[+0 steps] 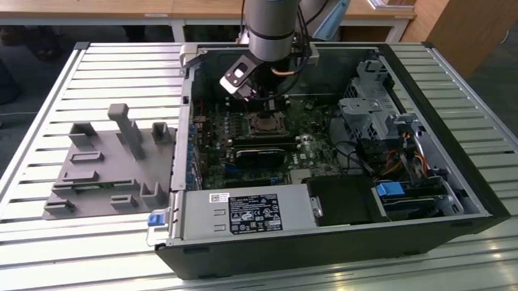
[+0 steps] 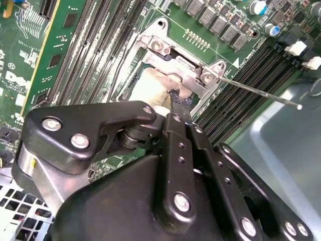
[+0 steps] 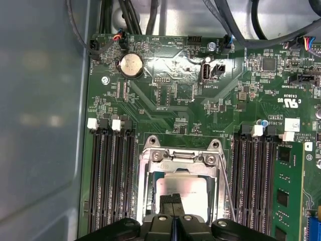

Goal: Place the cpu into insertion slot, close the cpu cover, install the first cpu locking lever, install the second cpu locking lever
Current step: 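Close the cpu cover, then install the first cpu locking lever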

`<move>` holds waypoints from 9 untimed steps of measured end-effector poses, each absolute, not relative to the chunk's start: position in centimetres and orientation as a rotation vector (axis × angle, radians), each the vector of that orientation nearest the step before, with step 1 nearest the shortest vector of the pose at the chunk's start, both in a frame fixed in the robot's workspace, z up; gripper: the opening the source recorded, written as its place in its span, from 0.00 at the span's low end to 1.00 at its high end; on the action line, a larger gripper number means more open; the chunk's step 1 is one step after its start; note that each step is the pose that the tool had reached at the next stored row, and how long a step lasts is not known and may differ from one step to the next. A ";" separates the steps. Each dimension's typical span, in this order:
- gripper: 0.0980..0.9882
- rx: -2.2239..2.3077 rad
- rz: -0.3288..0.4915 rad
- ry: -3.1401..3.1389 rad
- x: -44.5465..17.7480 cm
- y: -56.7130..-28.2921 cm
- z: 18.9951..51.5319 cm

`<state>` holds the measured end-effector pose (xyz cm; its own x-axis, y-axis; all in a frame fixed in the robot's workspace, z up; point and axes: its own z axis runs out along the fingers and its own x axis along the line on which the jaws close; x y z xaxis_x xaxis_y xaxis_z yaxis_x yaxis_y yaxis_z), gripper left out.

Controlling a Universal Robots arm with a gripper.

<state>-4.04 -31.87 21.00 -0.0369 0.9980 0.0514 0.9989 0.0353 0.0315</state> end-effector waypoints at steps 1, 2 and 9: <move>0.01 -2.170 -0.091 -2.249 -4.0 -31.9 21.0; 0.01 -2.170 -0.091 -2.249 -3.9 -31.9 21.0; 0.01 -2.170 -0.091 -2.249 -3.9 -31.9 21.1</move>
